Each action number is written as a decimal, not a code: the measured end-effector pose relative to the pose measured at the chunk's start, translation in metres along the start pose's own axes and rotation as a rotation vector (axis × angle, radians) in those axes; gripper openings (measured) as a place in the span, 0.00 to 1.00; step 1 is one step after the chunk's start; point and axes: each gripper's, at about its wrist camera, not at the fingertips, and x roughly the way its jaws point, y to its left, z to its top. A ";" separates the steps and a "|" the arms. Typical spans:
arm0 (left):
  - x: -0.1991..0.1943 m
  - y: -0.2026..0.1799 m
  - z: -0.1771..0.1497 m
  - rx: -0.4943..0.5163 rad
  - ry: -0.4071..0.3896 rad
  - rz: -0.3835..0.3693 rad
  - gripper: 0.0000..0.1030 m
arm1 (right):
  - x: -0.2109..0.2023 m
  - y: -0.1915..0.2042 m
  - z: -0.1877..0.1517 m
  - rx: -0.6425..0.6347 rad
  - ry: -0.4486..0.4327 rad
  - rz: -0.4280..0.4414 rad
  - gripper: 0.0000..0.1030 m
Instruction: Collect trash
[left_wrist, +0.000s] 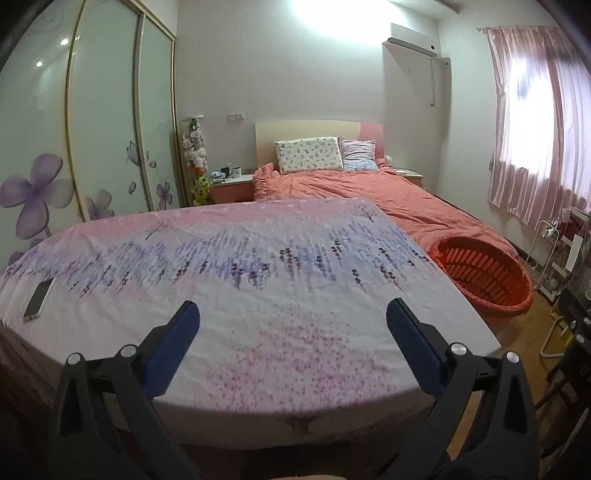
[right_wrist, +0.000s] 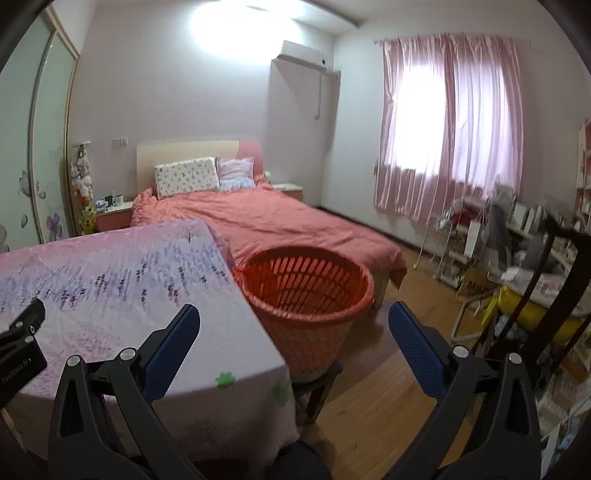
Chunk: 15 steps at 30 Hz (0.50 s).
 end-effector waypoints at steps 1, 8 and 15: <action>-0.003 0.001 -0.002 -0.002 0.001 0.001 0.96 | 0.000 -0.001 0.001 0.012 0.017 -0.002 0.98; -0.016 -0.003 0.001 -0.001 -0.014 0.013 0.96 | -0.005 0.003 0.000 0.013 0.069 -0.049 0.98; -0.026 -0.005 0.010 -0.005 -0.039 -0.008 0.96 | -0.016 0.003 -0.007 0.037 0.075 -0.015 0.98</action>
